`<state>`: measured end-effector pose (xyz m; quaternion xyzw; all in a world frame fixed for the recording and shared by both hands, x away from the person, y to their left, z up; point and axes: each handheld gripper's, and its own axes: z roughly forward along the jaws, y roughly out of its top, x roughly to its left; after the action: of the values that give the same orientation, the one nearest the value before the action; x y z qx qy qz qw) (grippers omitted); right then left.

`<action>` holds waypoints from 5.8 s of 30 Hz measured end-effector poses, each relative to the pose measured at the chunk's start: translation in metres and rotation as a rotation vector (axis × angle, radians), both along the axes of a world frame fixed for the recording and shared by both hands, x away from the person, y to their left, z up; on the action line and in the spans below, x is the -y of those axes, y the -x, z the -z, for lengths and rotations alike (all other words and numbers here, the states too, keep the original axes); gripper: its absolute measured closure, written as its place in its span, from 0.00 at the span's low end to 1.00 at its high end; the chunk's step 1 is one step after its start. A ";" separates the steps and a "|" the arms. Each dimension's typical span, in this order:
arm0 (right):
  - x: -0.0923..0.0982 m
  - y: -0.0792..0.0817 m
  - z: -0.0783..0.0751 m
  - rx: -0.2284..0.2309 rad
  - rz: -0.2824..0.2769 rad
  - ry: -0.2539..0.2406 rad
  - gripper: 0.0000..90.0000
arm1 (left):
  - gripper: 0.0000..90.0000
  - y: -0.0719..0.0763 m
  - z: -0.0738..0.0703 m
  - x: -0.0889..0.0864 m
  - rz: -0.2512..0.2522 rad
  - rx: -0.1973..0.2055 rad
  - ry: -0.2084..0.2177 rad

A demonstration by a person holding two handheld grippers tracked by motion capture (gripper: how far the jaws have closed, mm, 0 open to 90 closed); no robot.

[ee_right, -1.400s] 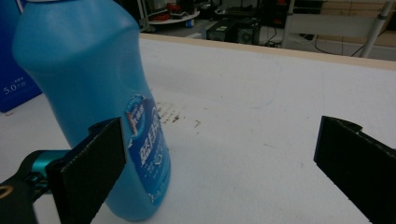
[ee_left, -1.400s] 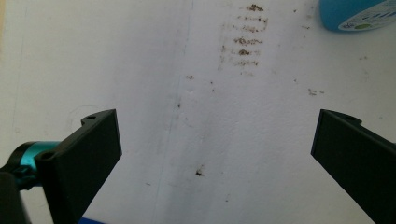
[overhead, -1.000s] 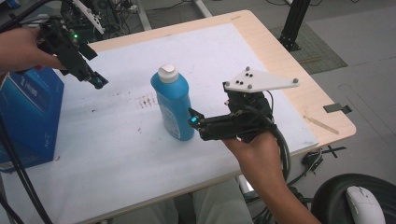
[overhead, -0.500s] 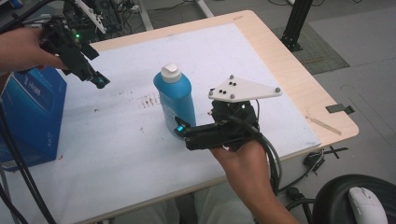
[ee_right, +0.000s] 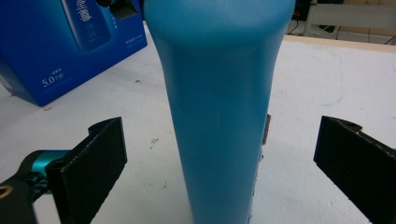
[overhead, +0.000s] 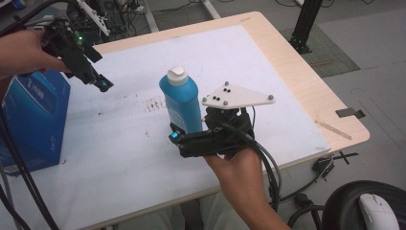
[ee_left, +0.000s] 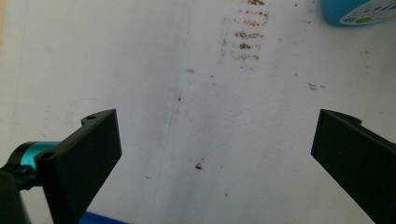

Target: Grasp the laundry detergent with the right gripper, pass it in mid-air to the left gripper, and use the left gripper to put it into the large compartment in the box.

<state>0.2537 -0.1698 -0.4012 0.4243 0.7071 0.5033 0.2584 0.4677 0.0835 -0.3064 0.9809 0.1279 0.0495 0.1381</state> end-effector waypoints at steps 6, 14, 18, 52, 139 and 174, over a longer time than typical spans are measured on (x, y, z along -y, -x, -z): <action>-0.005 -0.006 0.004 -0.018 0.015 -0.004 0.02 | 0.02 0.000 0.001 0.001 0.005 0.002 0.000; -0.009 -0.014 0.007 -0.033 0.030 -0.019 0.02 | 0.02 -0.002 0.002 0.000 0.002 -0.004 -0.003; -0.010 -0.018 0.008 -0.029 0.034 -0.018 0.02 | 0.02 -0.002 0.003 0.000 0.003 -0.007 -0.002; -0.013 -0.024 0.012 -0.002 0.034 -0.032 0.40 | 0.02 -0.003 0.006 -0.002 0.004 -0.016 -0.001; 0.077 -0.063 -0.037 0.054 -0.529 0.062 0.52 | 0.02 0.009 0.002 0.004 0.038 -0.001 0.002; 0.113 -0.092 -0.056 0.022 -0.776 0.070 0.52 | 0.02 0.014 0.004 0.009 0.052 -0.004 -0.001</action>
<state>0.3459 -0.2828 -0.3449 0.1108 0.8290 0.5436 0.0707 0.4532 0.0750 -0.3102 0.9840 0.1028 0.0439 0.1387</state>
